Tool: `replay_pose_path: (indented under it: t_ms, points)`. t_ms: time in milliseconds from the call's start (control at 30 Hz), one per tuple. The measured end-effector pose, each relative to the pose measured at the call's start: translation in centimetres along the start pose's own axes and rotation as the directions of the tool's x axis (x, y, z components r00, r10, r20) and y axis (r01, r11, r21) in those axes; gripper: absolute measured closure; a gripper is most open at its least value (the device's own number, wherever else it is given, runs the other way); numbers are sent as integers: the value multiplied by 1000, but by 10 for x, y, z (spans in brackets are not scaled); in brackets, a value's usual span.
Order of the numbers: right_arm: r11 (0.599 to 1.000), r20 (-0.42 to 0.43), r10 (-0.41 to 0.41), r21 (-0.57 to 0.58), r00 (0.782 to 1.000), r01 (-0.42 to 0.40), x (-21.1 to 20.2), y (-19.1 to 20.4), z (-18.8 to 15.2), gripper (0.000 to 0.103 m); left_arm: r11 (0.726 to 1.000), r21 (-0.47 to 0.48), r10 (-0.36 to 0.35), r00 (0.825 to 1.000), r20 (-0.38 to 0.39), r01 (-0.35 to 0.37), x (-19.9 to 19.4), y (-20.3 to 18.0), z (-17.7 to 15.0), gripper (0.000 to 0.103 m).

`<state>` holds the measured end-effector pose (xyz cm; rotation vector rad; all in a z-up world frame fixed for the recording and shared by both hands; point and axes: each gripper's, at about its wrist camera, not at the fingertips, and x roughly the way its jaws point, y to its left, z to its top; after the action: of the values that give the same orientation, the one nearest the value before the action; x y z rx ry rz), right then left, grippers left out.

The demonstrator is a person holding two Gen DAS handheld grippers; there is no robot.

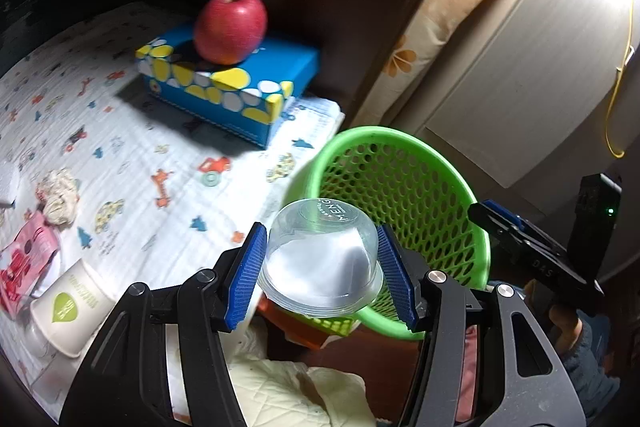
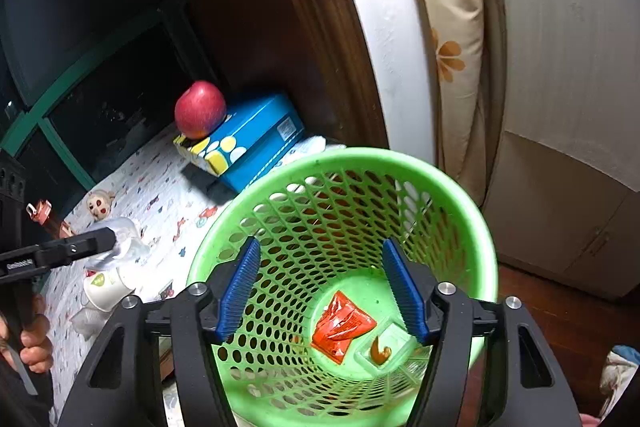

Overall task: Collect trash
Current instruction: 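Drop the pastry into the green basket with the right tool while the left tool carries the lid, then open the left tool over the green basket to drop the dome lid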

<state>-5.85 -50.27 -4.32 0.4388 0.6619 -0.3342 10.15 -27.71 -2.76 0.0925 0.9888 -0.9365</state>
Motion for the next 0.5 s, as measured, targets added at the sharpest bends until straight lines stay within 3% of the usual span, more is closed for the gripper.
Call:
replay_pose_path:
  t_ms: [300,500]
  points:
    - [999,46,-33,32,998,32,-26,-22,-4,38,996,61,-57,996,-69,61,39,-40,3,47]
    - [997,51,-43,58,998,40,-32,-32,-7,37,993,52,-98,989,-107,104,58,-53,3,45]
